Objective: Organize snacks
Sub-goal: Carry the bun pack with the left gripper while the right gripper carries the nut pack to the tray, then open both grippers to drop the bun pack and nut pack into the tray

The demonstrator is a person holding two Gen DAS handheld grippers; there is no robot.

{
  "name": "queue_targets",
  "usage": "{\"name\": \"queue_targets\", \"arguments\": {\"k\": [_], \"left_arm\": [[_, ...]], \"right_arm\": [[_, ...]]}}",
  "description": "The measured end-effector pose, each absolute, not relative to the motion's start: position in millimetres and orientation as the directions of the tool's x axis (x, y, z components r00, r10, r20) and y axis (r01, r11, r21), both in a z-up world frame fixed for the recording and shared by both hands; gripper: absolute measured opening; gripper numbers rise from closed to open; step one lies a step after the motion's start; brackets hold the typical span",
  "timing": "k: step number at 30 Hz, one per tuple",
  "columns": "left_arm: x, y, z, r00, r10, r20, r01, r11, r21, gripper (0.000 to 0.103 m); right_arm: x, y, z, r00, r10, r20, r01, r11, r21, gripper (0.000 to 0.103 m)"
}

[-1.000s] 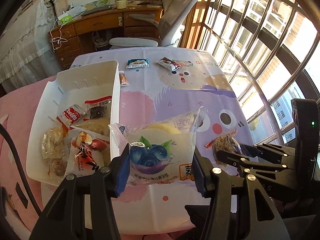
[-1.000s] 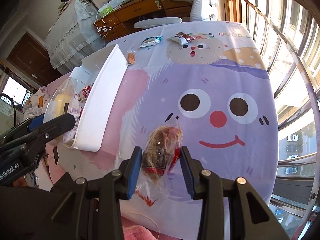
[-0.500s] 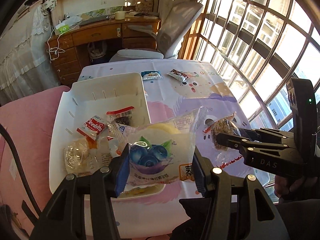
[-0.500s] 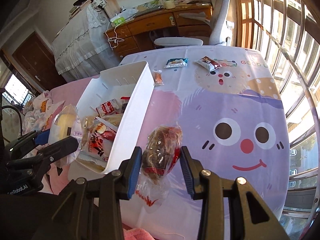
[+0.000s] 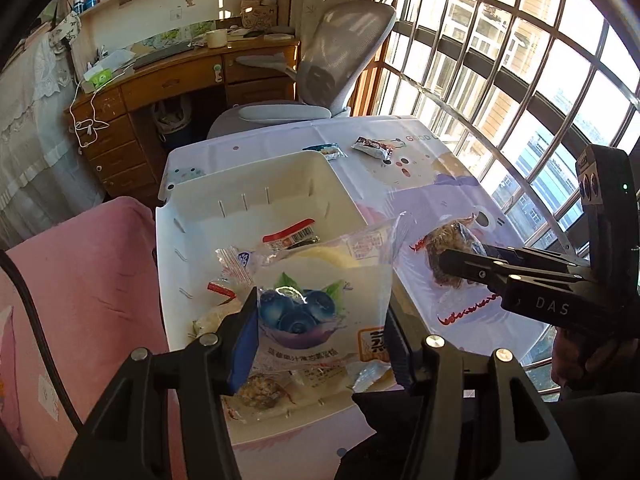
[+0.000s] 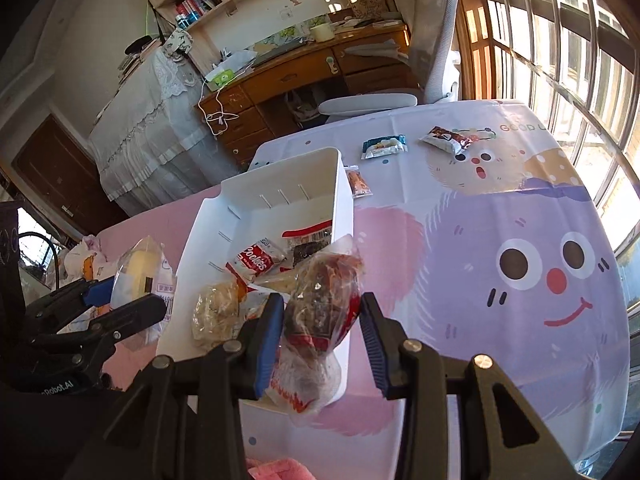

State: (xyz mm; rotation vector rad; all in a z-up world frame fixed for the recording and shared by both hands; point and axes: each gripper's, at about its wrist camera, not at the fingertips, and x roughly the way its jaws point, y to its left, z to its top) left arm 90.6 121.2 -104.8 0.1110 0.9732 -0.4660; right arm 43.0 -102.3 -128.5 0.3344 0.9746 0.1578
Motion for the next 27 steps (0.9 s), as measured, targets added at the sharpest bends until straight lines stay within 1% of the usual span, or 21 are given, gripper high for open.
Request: {"name": "queue_targets", "arguments": {"k": [6, 14, 16, 17, 21, 25, 27], "left_arm": [[101.0, 148.7, -110.7, 0.441, -0.361, -0.821, 0.484, 0.867, -0.121, 0.054], [112.5, 170.6, -118.3, 0.412, -0.381, -0.828, 0.514, 0.847, -0.134, 0.056], [113.9, 174.0, -120.6, 0.409, -0.373, -0.833, 0.515, 0.848, -0.128, 0.062], [114.0, 175.2, -121.2, 0.411, -0.37, -0.833, 0.514, 0.849, -0.124, 0.063], [117.4, 180.9, -123.4, 0.414, -0.357, -0.837, 0.5, 0.858, -0.118, 0.077], [119.6, 182.1, -124.1, 0.408, -0.343, -0.846, 0.485, 0.867, -0.118, 0.083], [120.9, 179.0, -124.4, 0.396, -0.329, -0.857, 0.48, 0.87, -0.113, 0.084]], "right_arm": [[39.5, -69.2, -133.1, 0.579, 0.264, -0.771, 0.067, 0.927, 0.368, 0.039], [45.7, -31.6, -132.8, 0.59, 0.274, -0.759, 0.044, 0.928, 0.369, 0.041], [48.1, -27.5, -134.6, 0.585, 0.271, -0.764, 0.051, 0.928, 0.368, 0.041], [49.4, -27.1, -135.7, 0.581, 0.269, -0.768, 0.058, 0.927, 0.37, 0.042], [50.7, -26.4, -138.8, 0.566, 0.261, -0.782, 0.086, 0.925, 0.371, 0.044], [48.1, -29.7, -138.0, 0.557, 0.246, -0.793, 0.107, 0.926, 0.363, 0.046], [45.7, -32.5, -136.7, 0.551, 0.239, -0.8, 0.115, 0.927, 0.356, 0.047]]}}
